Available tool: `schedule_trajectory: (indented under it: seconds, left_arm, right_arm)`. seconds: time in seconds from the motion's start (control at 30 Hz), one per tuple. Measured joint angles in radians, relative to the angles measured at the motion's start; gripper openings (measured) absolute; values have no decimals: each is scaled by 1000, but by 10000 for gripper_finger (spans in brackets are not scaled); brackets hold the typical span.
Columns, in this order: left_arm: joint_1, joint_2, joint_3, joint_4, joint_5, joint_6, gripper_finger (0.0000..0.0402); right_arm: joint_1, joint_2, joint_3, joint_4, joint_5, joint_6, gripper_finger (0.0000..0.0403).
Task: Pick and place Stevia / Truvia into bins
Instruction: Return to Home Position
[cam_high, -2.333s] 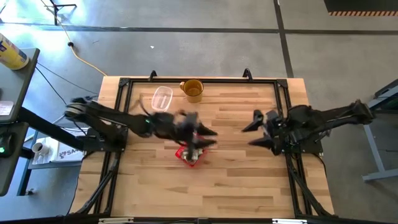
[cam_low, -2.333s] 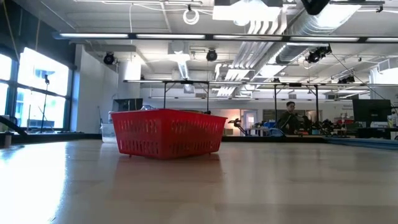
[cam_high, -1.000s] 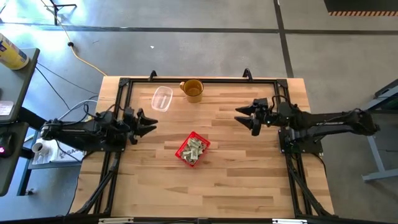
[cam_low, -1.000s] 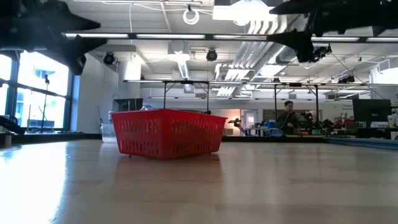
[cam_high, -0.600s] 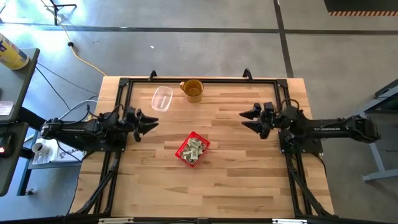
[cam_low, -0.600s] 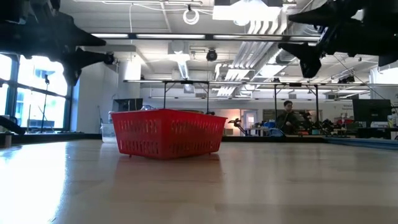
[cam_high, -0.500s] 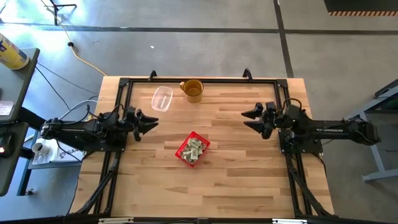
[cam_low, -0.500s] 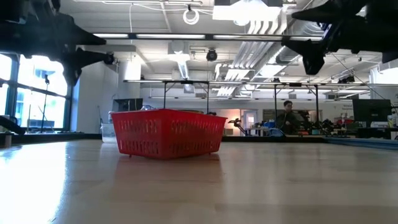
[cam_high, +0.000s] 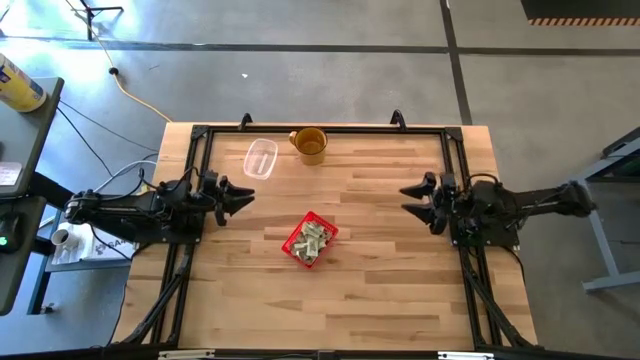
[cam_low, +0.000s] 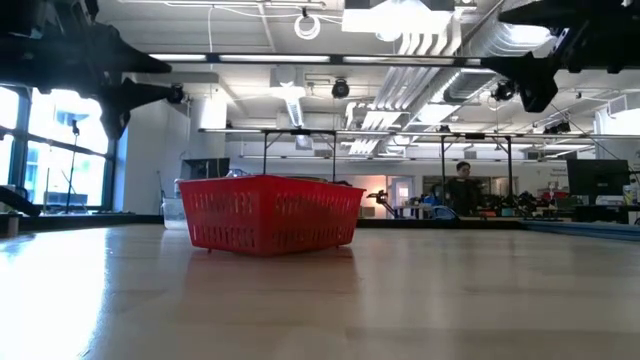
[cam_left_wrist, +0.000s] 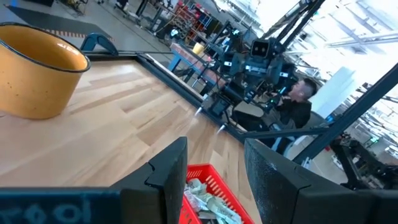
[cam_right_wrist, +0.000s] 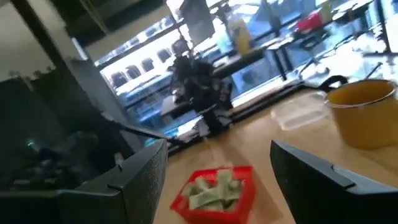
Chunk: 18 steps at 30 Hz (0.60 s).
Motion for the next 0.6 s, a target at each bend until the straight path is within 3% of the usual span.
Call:
schedule_trajectory:
  seconds: [0.1,0.37,0.6]
  left_arm:
    - [0,0,0,-13,-1,0,193]
    - [0,0,1,-52,-3,1,193]
    - [0,0,1,-52,-2,2,193]
  right_arm:
    - [9,-43,-15,1,29,-17,275]
    - [-16,-147,-127,-16,2,51,275]
    - [-31,-220,-156,-45,-31,2,275]
